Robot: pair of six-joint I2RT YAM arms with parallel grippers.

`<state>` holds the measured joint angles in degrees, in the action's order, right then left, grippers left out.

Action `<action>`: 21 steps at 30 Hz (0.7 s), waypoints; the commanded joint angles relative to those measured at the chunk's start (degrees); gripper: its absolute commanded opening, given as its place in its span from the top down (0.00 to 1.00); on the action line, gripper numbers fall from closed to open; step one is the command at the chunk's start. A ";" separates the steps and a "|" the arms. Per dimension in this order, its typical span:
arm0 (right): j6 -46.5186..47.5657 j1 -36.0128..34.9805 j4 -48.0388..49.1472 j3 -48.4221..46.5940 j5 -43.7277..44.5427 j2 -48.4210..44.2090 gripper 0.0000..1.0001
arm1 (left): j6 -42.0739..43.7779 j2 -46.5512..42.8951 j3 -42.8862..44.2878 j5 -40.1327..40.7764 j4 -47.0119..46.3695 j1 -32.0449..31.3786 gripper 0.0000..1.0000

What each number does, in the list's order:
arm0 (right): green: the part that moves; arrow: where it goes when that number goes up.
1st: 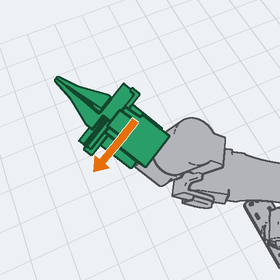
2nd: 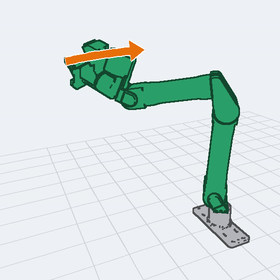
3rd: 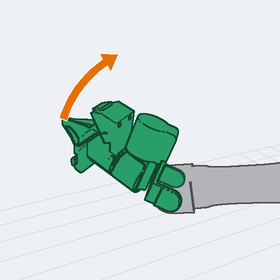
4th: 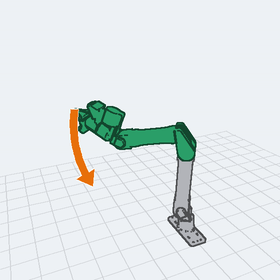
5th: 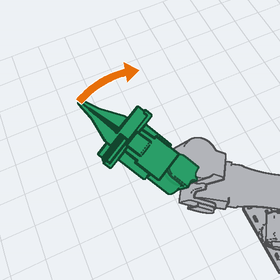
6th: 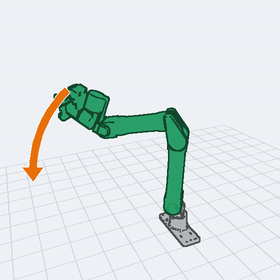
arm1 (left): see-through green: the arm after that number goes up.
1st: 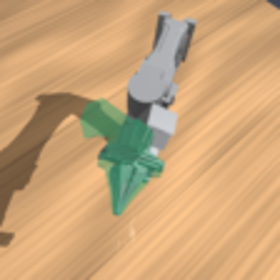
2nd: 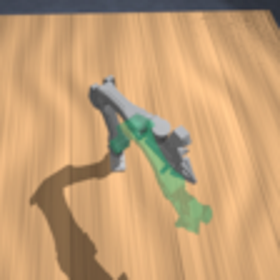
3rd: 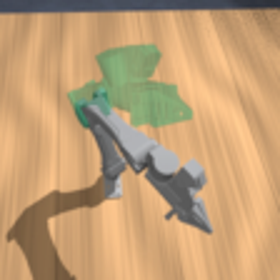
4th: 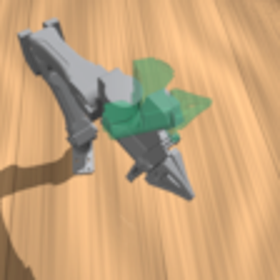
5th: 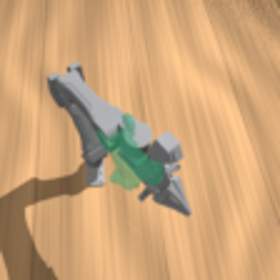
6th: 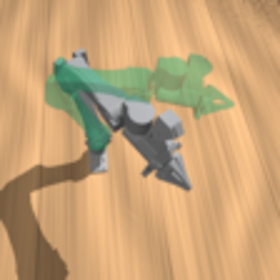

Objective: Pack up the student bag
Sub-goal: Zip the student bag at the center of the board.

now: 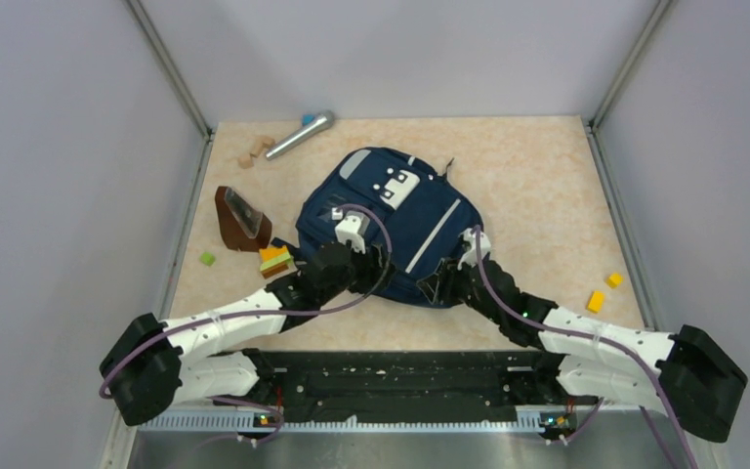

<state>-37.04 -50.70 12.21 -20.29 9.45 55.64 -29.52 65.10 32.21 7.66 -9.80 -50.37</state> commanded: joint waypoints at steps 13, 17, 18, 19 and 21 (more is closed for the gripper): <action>-0.32 -5.42 3.79 -4.76 6.84 11.09 0.65 | -13.61 -0.39 -4.04 -0.93 -12.33 5.79 0.32; 1.22 -5.47 3.20 -6.27 8.95 12.72 0.62 | -14.32 2.47 -3.32 -1.29 -13.50 6.50 0.32; 1.56 -5.46 2.41 -7.30 9.50 13.54 0.62 | -14.79 3.17 -3.36 -1.64 -14.18 6.77 0.32; 1.93 -5.48 1.25 -8.30 10.11 14.37 0.62 | -15.38 3.84 -3.42 -2.06 -14.98 7.10 0.32; 2.24 -5.55 -0.53 -9.48 10.91 15.67 0.62 | -15.98 5.03 -3.47 -3.08 -16.46 7.65 0.32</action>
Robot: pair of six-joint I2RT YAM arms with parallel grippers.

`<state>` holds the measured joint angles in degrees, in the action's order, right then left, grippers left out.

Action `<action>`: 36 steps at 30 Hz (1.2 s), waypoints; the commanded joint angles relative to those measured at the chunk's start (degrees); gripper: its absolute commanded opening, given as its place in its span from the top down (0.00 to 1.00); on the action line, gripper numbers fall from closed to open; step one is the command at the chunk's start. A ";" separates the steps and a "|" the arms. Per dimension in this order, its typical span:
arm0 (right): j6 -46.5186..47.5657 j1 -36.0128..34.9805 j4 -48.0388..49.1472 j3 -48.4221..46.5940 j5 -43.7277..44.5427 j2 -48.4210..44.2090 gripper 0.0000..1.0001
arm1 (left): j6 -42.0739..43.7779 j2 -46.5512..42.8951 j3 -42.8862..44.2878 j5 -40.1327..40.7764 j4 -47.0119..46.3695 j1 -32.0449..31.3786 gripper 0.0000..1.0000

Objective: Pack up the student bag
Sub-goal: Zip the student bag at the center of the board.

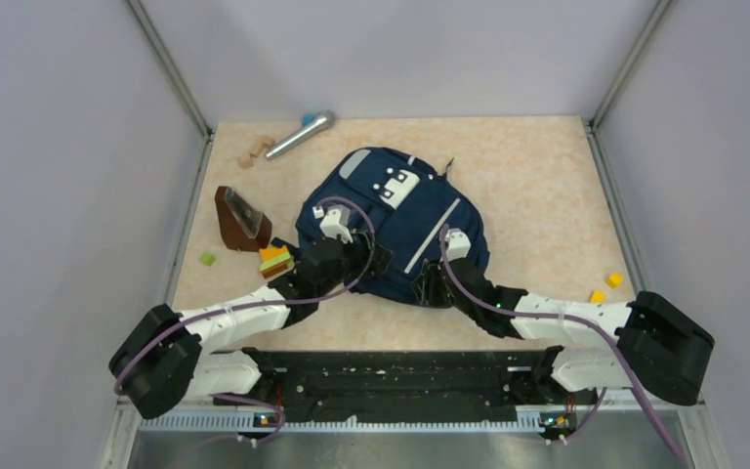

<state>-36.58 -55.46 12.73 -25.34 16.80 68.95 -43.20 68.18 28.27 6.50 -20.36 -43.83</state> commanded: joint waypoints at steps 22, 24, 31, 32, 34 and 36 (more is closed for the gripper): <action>3.31 -0.88 -3.98 -1.74 4.96 -4.79 0.99 | -1.09 9.46 3.53 -1.78 -7.84 2.15 0.82; 3.60 -0.91 -4.84 -1.85 5.14 -5.29 0.99 | -0.55 9.06 3.98 -1.61 -7.18 2.13 0.93; 3.72 -0.79 -7.54 -2.52 4.59 -7.13 1.00 | 2.29 5.84 4.95 0.52 -3.29 3.12 1.00; 3.83 -0.74 -7.89 -2.57 4.91 -7.41 1.00 | 2.67 5.23 4.93 0.53 -2.97 3.45 1.00; 4.33 -0.30 -8.70 -2.79 5.25 -7.66 1.00 | 3.41 4.11 4.87 0.45 -2.23 4.04 1.00; 4.86 0.68 -9.72 -3.09 5.18 -7.60 1.00 | 3.88 3.29 4.87 0.17 -1.32 4.63 1.00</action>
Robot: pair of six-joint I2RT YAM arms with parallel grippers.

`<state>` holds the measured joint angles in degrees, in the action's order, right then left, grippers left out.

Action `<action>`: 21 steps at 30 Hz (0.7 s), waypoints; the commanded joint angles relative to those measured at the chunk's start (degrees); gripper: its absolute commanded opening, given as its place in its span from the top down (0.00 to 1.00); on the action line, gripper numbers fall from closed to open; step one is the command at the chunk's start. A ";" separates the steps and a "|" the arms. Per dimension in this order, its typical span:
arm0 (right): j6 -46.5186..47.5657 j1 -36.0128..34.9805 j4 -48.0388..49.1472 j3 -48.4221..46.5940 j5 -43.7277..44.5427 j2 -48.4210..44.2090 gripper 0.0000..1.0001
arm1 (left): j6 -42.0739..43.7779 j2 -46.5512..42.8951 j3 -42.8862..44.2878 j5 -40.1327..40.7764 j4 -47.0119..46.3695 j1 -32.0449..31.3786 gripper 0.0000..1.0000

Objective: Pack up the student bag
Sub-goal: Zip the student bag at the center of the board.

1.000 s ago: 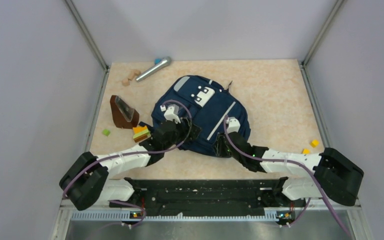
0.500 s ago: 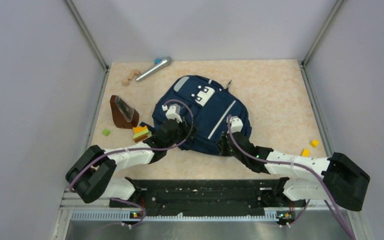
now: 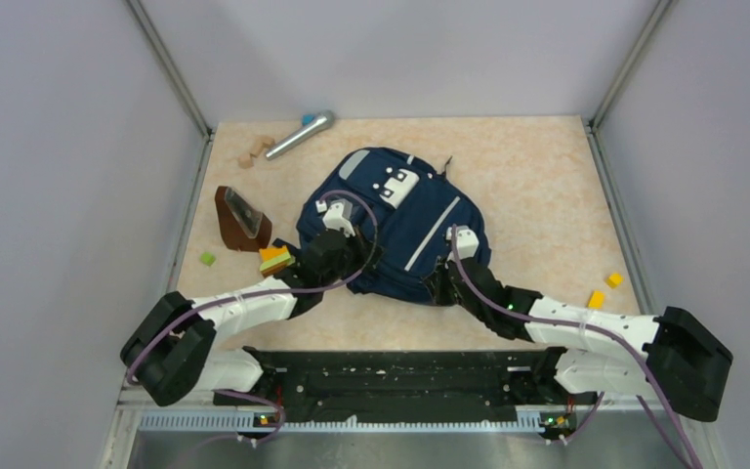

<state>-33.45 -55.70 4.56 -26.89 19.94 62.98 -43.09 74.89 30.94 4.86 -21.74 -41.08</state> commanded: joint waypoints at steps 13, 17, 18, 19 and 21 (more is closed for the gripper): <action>6.86 5.61 -6.41 -2.64 6.83 -1.55 1.00 | 5.15 -5.65 1.37 0.47 1.71 3.07 1.00; 8.12 8.05 -6.33 -2.34 6.32 -2.16 1.00 | 6.39 -6.89 0.97 0.46 2.66 3.58 1.00; 8.30 8.64 -6.04 -2.31 6.07 -2.31 1.00 | 6.71 -7.13 0.85 0.39 3.04 3.69 1.00; 8.59 9.08 -5.65 -2.22 5.90 -2.34 1.00 | 7.05 -7.34 0.71 0.47 3.34 3.71 1.00; 9.05 10.12 -4.95 -2.16 5.32 -2.24 1.00 | 7.74 -7.68 0.30 0.35 3.74 3.81 1.00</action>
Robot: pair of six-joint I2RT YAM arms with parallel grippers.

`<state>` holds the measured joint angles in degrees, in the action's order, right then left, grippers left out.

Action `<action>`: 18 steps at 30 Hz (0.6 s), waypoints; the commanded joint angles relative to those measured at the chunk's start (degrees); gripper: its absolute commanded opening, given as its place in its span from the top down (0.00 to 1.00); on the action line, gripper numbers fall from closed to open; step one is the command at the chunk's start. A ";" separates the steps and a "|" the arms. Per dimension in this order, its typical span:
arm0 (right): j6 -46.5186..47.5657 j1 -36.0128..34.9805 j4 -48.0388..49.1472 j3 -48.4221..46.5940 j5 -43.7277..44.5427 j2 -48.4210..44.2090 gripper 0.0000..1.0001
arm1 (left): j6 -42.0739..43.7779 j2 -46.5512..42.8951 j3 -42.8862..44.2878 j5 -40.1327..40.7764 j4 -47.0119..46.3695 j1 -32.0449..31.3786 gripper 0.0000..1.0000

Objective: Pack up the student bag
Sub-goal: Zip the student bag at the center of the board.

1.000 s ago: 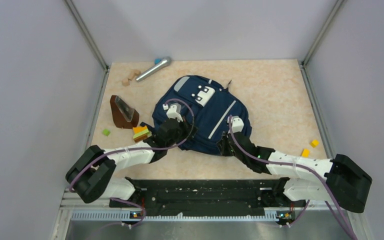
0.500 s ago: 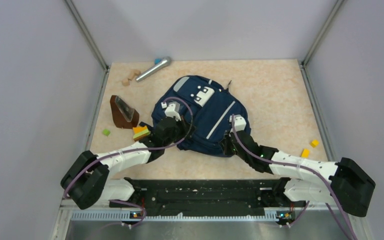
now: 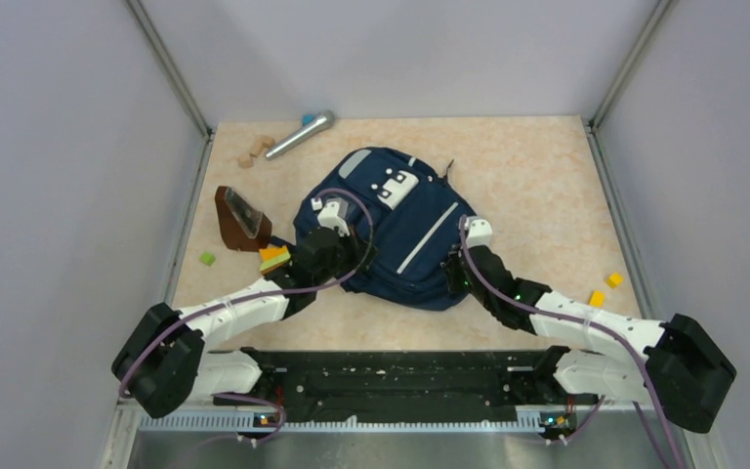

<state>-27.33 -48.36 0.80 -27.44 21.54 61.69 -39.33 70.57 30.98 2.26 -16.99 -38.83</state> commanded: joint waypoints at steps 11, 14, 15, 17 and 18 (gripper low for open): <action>3.58 8.39 5.23 -1.86 2.27 2.85 1.00 | 9.53 -8.29 -4.73 2.76 2.38 1.51 1.00; 2.59 9.80 7.02 -1.34 2.48 4.08 1.00 | 11.27 -9.92 -5.69 3.93 4.66 1.52 1.00; 2.15 10.16 7.63 -1.15 2.34 4.40 1.00 | 11.94 -10.79 -5.75 4.43 6.12 1.55 1.00; 1.49 10.82 8.76 -1.12 1.86 4.87 1.00 | 13.22 -12.14 -5.68 5.75 8.59 1.56 1.00; 1.32 11.17 9.20 -1.19 1.51 5.11 1.00 | 13.79 -12.80 -5.67 6.65 9.77 1.52 1.00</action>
<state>-25.63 -39.77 6.57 -27.44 19.44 65.76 -31.11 61.80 26.11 3.09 -12.95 -38.22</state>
